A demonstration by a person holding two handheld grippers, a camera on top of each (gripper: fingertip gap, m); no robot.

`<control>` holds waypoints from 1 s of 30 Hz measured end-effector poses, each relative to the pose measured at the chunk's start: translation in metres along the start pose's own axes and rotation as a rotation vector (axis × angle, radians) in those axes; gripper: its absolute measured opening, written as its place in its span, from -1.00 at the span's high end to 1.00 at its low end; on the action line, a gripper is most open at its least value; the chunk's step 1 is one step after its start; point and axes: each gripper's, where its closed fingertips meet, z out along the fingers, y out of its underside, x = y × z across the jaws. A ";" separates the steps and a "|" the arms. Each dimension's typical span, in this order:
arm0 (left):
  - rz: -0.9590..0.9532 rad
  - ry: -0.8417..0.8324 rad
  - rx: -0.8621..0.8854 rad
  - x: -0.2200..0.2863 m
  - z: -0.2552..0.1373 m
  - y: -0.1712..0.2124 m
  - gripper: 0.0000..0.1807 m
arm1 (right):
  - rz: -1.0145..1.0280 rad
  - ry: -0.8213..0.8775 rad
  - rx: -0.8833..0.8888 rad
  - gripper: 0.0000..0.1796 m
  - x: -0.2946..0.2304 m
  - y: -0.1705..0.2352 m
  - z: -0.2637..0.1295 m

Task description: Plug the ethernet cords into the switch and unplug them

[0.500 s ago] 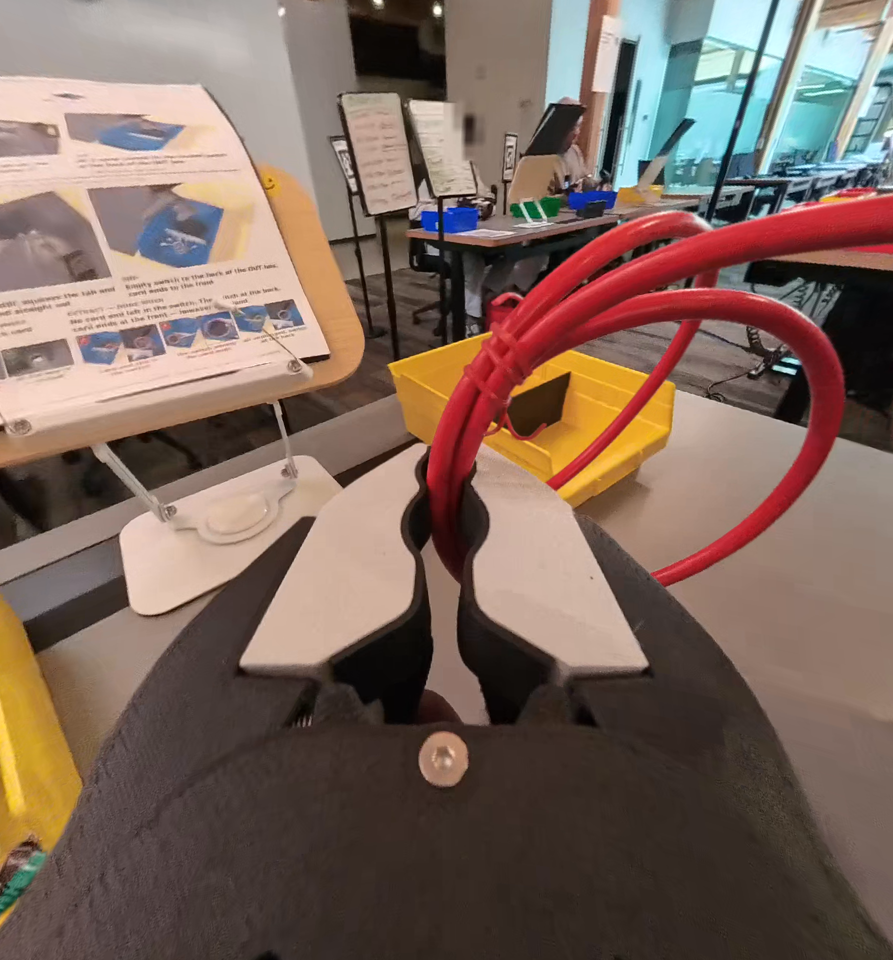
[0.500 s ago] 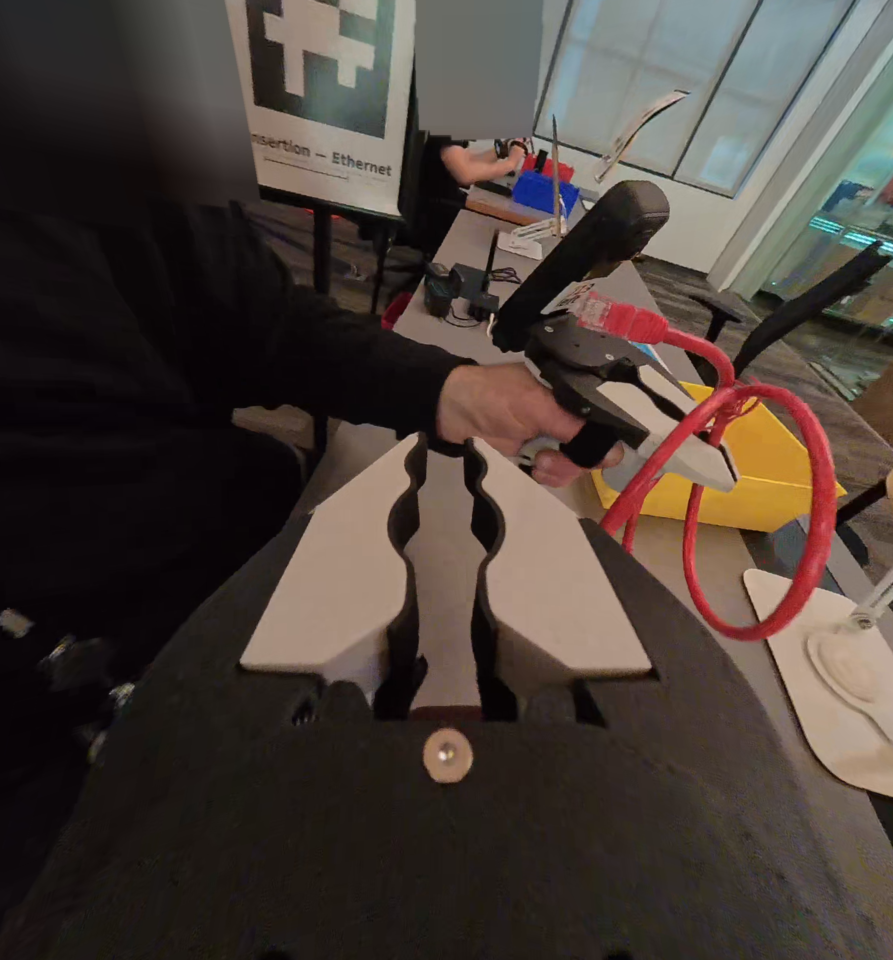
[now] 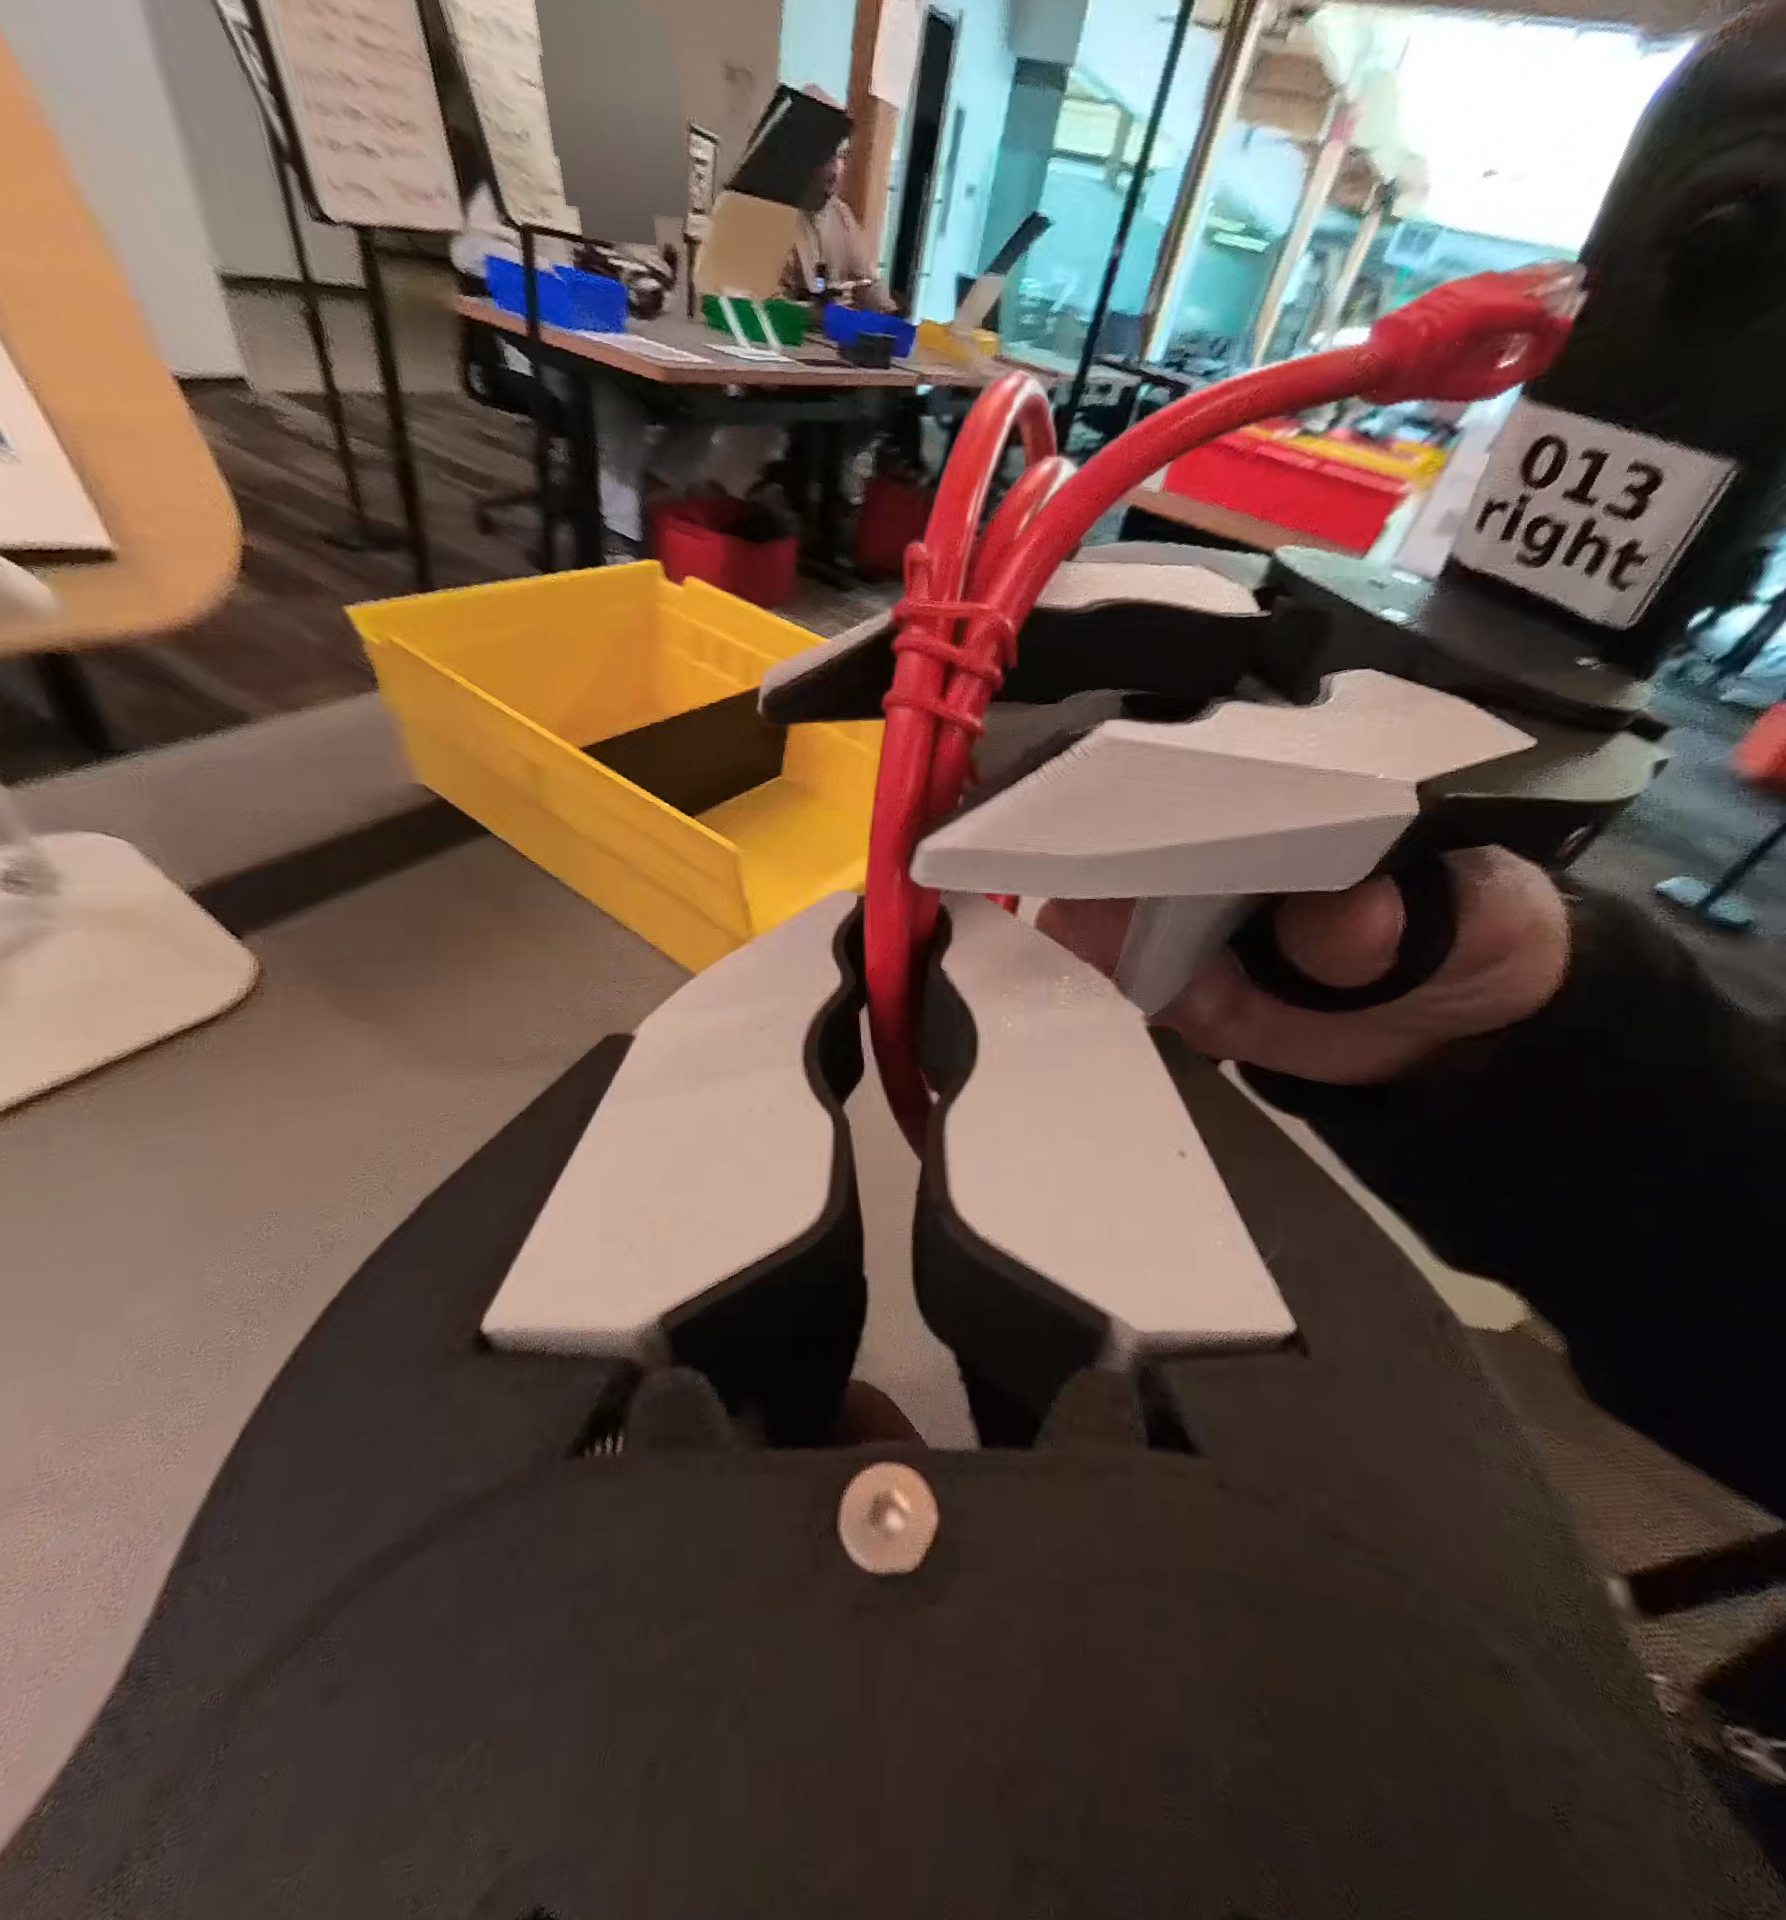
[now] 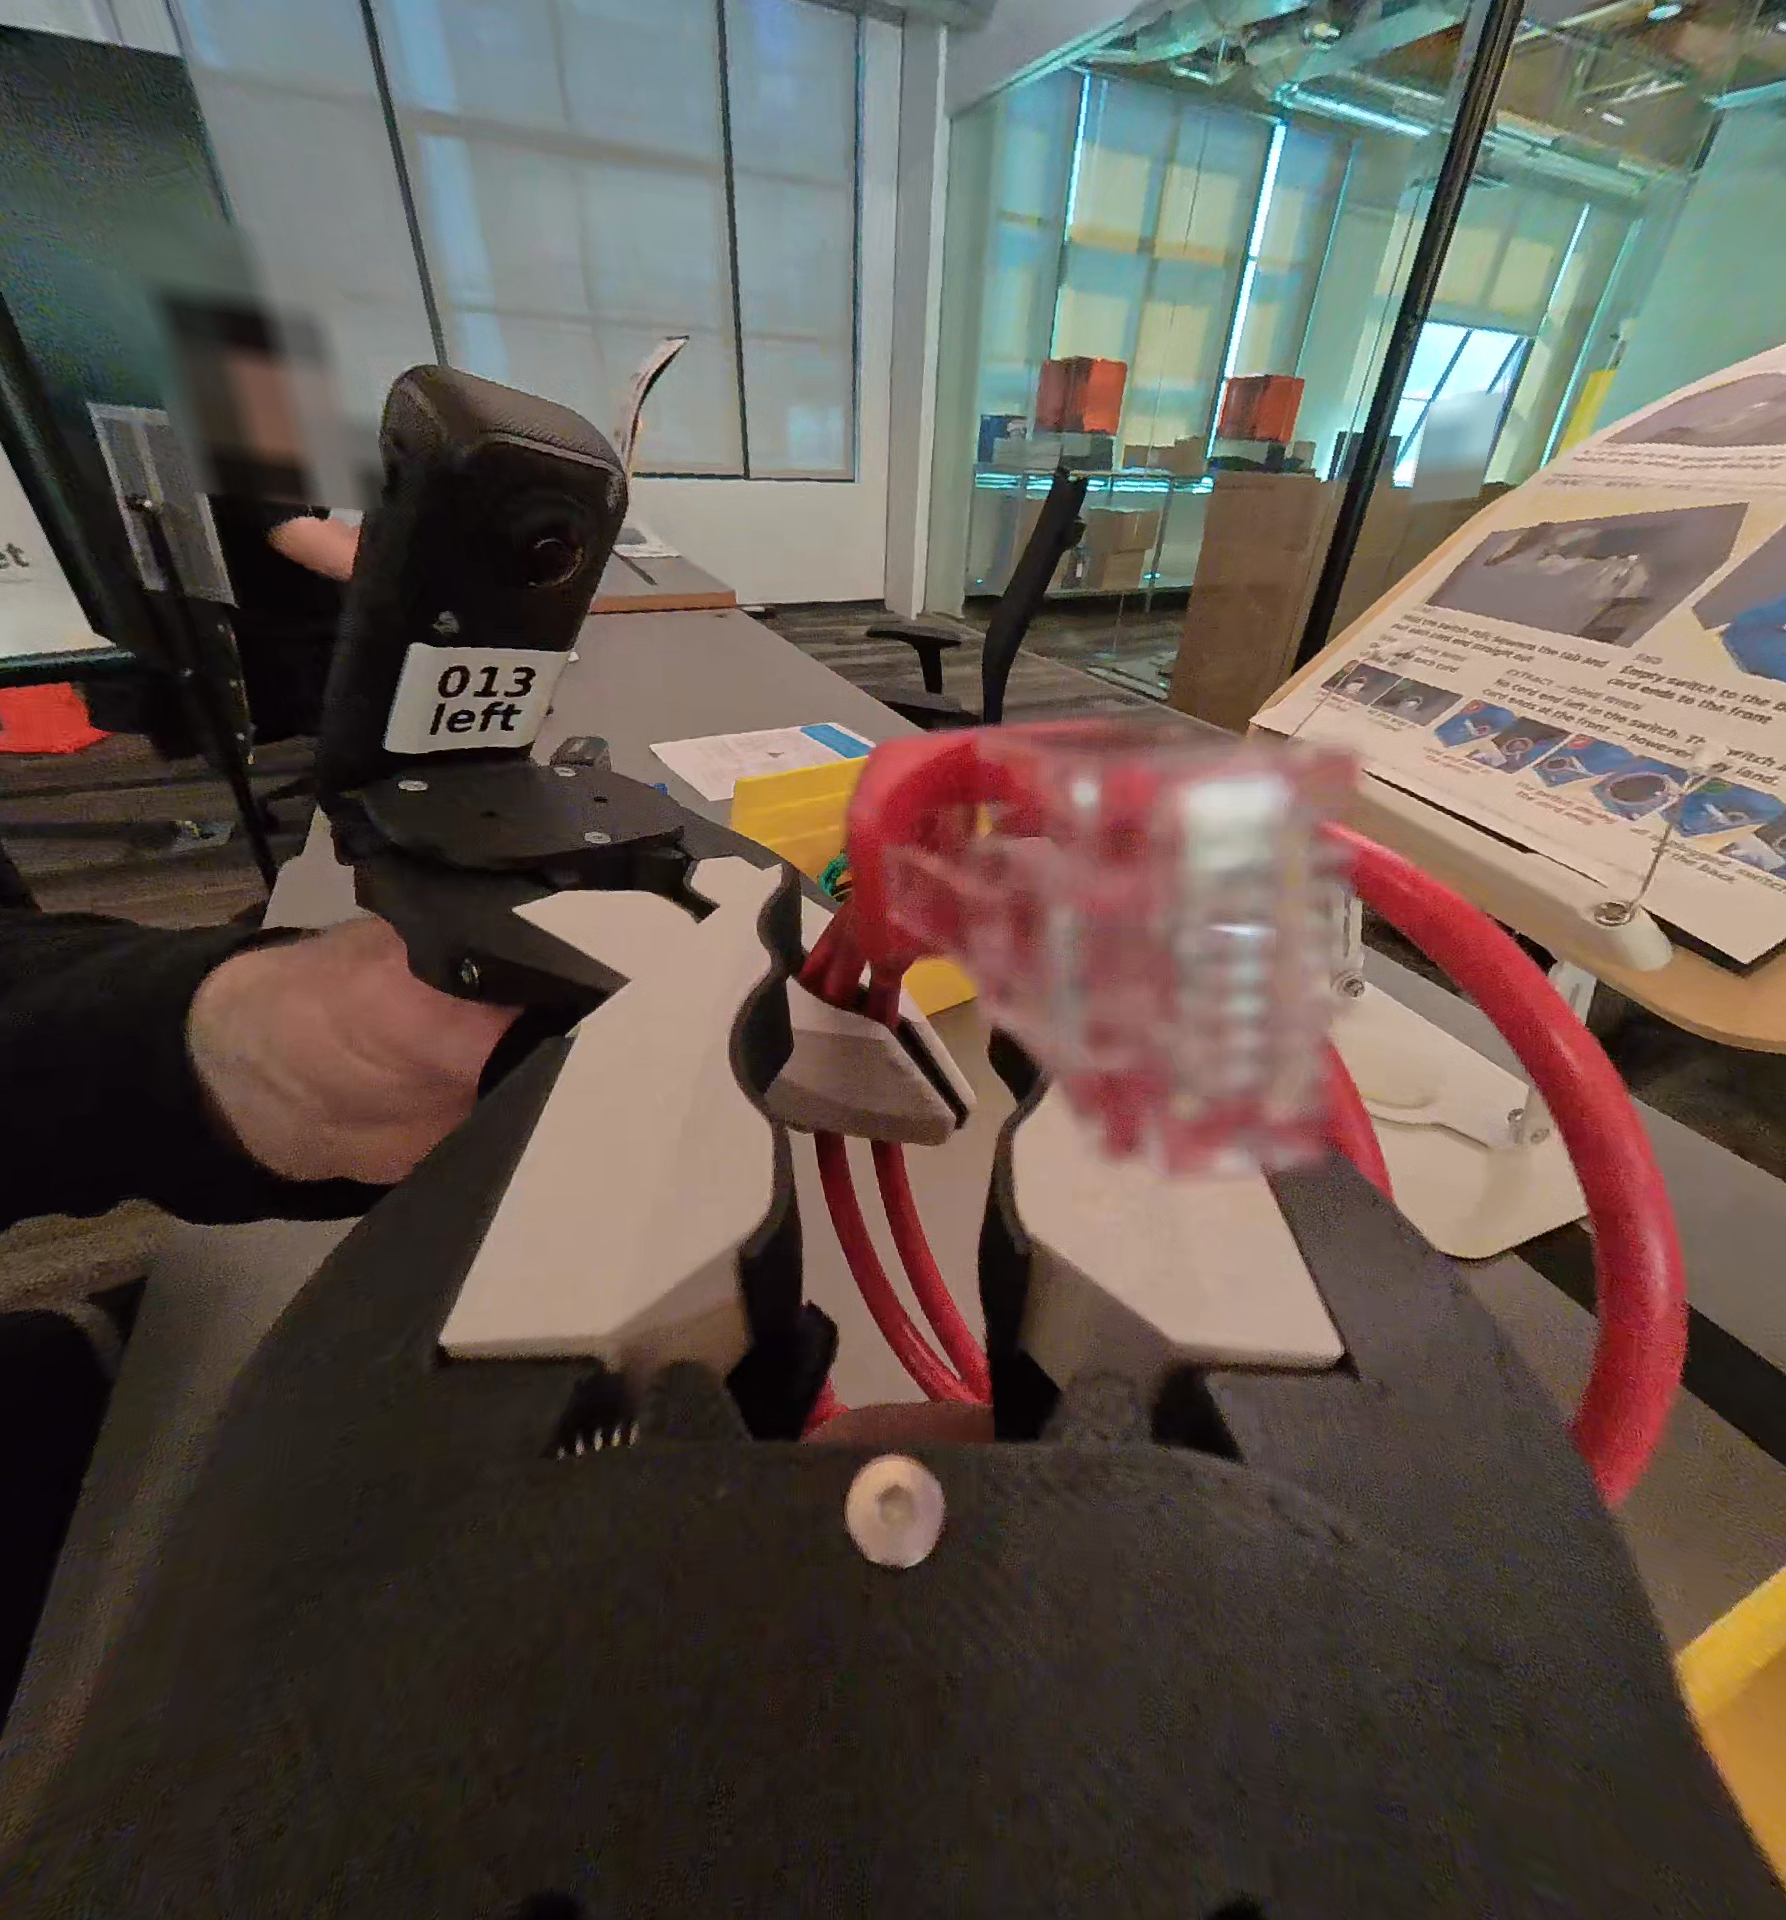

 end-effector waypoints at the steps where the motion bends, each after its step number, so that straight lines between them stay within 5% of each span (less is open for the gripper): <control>1: -0.038 0.026 0.011 0.000 0.000 0.000 0.94 | -0.001 -0.007 -0.011 0.74 0.001 0.001 -0.001; 16: -0.232 0.333 0.056 0.032 0.003 0.000 0.94 | 0.007 -0.161 0.008 0.82 -0.005 -0.007 -0.029; 20: -0.041 0.147 0.078 0.014 0.003 -0.004 0.90 | 0.026 -0.109 -0.017 0.84 0.000 -0.010 -0.027; 22: 0.196 -0.076 0.098 -0.005 0.000 -0.012 0.62 | 0.068 -0.087 -0.038 0.85 0.001 -0.008 -0.022; 24: 0.434 -0.216 0.050 -0.011 -0.002 -0.014 0.55 | 0.120 -0.053 -0.035 0.84 0.003 -0.010 -0.016; 26: 0.530 -0.302 0.045 -0.014 -0.005 -0.017 0.64 | 0.184 -0.045 -0.017 0.85 0.000 -0.014 -0.010; 28: 0.476 -0.339 0.083 -0.024 -0.014 -0.024 0.94 | 0.222 -0.056 -0.011 0.83 -0.006 -0.016 -0.005; 30: 0.446 -0.307 0.085 -0.025 -0.017 -0.025 0.96 | 0.202 -0.053 -0.002 0.83 -0.008 -0.016 -0.002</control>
